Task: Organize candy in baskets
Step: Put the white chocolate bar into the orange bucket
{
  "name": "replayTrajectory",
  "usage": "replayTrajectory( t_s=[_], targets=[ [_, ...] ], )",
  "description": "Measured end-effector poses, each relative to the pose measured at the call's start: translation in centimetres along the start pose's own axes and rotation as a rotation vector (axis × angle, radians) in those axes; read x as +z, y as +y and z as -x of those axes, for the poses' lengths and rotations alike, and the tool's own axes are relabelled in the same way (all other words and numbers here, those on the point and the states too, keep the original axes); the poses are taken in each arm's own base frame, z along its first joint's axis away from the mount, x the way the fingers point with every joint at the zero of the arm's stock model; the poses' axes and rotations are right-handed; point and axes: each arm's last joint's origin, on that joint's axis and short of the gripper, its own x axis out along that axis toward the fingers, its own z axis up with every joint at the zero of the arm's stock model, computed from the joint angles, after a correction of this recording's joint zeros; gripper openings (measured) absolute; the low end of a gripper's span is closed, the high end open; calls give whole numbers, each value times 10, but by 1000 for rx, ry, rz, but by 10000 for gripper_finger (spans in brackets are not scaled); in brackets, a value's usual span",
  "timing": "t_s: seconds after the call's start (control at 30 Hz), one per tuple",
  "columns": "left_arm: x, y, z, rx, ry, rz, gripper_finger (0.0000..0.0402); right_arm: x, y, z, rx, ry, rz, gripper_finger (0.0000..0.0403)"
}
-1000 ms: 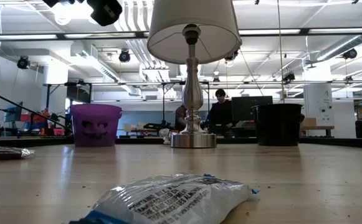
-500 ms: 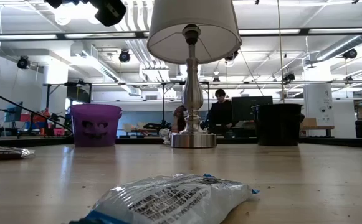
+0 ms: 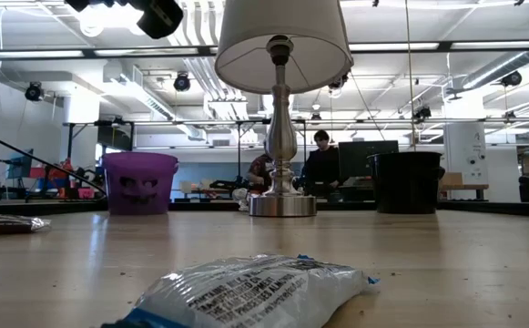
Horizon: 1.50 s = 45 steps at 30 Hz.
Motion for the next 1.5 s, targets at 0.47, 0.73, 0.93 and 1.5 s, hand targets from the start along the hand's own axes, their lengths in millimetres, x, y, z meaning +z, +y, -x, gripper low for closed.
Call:
replayTrajectory(
  t_s=[0.47,0.73,0.93,1.5],
  targets=[
    [-19,-10,6,-31,130,142,4,8,12,21,90,138,-35,159],
    [-30,-39,15,-107,218,212,4,-1,11,34,46,337,-63,156],
    [-34,-64,12,-107,287,226,4,-15,8,39,1,490,-82,159],
    [-54,-118,-17,-17,536,248,4,-38,16,58,-167,745,-292,157]
  ],
)
